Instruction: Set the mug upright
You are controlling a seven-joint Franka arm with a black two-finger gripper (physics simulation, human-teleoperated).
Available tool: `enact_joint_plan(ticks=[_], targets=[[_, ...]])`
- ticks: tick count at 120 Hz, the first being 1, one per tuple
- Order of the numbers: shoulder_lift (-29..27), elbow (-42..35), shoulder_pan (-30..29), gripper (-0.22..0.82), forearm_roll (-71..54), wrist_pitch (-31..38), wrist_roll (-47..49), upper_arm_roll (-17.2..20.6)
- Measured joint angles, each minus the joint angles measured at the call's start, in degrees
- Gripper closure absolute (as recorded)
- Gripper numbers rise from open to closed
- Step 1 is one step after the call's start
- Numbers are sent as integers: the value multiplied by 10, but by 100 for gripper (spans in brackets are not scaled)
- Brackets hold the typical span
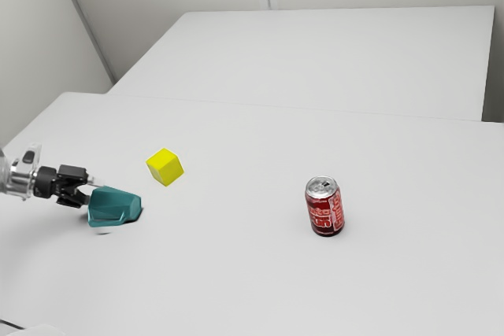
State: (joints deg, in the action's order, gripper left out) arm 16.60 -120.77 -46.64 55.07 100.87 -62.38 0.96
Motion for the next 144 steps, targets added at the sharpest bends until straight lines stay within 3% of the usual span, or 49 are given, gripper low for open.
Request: enact_joint_plan(ticks=[28,88,118,144], targets=[[9,0,4,9,6,-5,-22,2],[5,1,6,67,7,-18,-47,5],[-14,1,11,75,6,-21,-52,7],[-72,-20,39,77,4,-22,-48,6]])
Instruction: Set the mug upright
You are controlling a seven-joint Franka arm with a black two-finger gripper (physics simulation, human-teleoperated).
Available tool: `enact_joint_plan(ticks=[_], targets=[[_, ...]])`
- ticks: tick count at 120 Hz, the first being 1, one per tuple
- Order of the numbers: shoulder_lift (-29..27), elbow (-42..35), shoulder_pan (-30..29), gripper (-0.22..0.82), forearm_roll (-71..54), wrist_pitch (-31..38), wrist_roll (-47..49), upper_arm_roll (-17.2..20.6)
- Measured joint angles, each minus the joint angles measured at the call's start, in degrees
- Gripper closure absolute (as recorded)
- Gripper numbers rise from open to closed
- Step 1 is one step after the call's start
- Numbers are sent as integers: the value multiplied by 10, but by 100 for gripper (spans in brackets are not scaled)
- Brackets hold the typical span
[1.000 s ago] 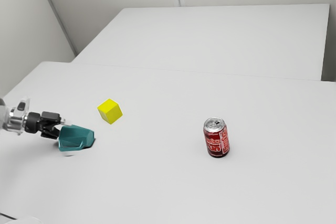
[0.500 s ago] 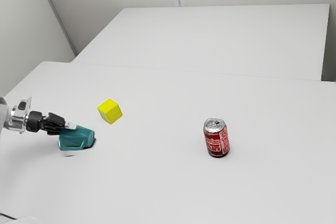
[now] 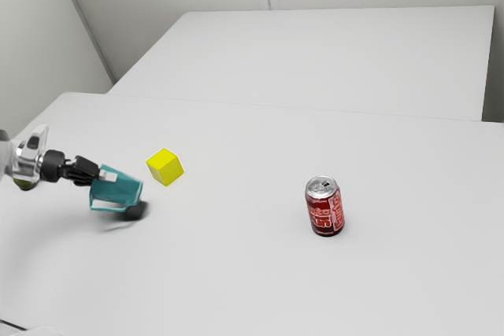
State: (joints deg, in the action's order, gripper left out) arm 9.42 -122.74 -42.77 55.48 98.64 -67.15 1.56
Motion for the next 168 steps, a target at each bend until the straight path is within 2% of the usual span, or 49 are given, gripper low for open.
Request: enact_joint_plan(ticks=[31,75,120,147,168], targets=[[-125,-50,65,78,-33,7,30,-6],[-219,-53,178,78,-185,52,141,-3],[-269,-56,256,78,-359,86,315,36],[-294,-98,290,78,-435,113,420,40],[-296,-132,301,77,-467,160,490,64]])
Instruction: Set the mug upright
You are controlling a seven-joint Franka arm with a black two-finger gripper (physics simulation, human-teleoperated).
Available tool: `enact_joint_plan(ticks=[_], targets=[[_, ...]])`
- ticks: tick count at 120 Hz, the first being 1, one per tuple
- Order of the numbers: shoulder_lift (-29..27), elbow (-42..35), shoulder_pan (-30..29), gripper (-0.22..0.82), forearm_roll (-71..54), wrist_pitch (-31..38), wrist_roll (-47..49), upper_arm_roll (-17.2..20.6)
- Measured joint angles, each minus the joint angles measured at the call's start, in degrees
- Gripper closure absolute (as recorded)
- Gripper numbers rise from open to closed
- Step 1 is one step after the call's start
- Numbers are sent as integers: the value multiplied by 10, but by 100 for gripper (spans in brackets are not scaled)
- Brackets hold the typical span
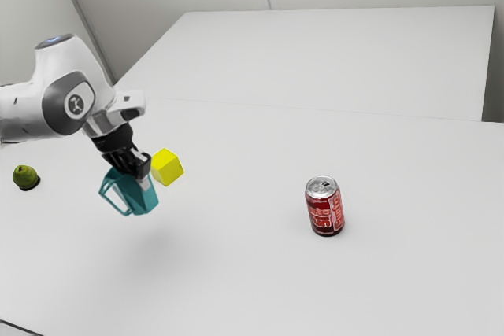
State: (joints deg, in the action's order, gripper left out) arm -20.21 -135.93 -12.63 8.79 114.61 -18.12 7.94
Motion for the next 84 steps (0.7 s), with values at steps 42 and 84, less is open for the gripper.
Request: enact_joint_plan(ticks=[42,84], targets=[[7,-48,4,78,-41,120,109,43],[52,-53,11,77,-66,197,183,54]])
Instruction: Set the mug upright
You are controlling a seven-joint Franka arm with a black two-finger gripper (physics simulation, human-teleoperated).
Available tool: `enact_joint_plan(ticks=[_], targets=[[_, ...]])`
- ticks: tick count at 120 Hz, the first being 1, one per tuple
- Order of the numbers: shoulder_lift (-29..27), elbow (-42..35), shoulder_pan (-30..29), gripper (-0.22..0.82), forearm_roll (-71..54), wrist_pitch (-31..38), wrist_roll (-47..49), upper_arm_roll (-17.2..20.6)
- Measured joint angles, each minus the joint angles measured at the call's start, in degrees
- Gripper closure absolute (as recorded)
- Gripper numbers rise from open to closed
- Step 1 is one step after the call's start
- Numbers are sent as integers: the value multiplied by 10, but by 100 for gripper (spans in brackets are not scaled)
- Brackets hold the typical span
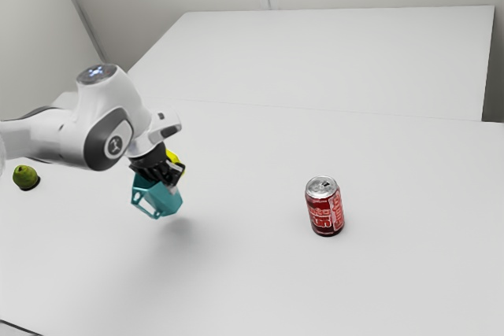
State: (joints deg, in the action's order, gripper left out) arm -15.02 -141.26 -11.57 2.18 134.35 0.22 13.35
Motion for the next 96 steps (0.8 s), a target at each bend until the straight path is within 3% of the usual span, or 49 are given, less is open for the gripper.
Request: enact_joint_plan(ticks=[96], targets=[[83,4,8,77,-27,42,89,0]])
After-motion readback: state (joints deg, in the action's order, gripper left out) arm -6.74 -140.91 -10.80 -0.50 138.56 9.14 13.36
